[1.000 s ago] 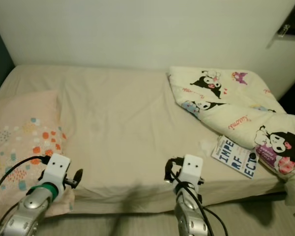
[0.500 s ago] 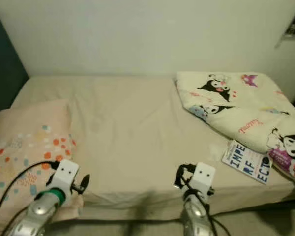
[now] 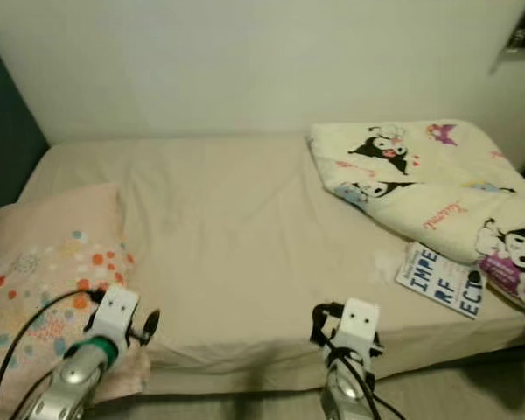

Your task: Clean up the room

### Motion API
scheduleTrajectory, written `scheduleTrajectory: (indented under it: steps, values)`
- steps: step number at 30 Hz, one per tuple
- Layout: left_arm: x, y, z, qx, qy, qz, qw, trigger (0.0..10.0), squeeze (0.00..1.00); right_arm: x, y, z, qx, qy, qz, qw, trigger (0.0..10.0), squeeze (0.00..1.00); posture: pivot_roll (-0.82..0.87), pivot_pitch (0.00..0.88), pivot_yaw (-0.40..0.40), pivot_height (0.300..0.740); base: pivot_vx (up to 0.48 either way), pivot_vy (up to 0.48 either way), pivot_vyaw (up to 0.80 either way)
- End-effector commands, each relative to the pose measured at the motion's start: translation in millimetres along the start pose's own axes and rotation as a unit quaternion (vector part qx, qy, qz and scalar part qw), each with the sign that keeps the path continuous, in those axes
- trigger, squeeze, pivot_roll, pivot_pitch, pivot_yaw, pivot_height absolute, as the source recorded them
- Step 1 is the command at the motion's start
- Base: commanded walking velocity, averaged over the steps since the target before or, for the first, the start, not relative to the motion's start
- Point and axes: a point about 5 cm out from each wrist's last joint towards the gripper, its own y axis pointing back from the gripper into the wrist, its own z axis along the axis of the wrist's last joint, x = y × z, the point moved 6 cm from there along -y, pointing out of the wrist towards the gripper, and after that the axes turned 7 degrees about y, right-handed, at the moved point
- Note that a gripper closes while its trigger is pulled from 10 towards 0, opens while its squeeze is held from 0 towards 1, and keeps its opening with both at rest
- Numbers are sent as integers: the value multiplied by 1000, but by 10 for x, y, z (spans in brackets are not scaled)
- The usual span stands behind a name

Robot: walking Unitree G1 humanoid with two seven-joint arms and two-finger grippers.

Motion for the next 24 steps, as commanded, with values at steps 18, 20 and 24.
scheduleTrajectory:
  steps: [18,20,24]
  values:
    - [-27,-51,187,-55,49,-19,997,10000,0,299,-59,9,6,45,57,997,10000,0,119,0,21,740,0,0,0]
    - [-58,-50,217,-59,71,-28,995,10000,0,302,-59,14,5,42,58,997,10000,0,116,0,20,740,0,0,0]
    - [-96,-57,339,-91,70,-37,993,10000,0,300,-70,69,-2,41,59,997,10000,0,113,0,18,740,0,0,0]
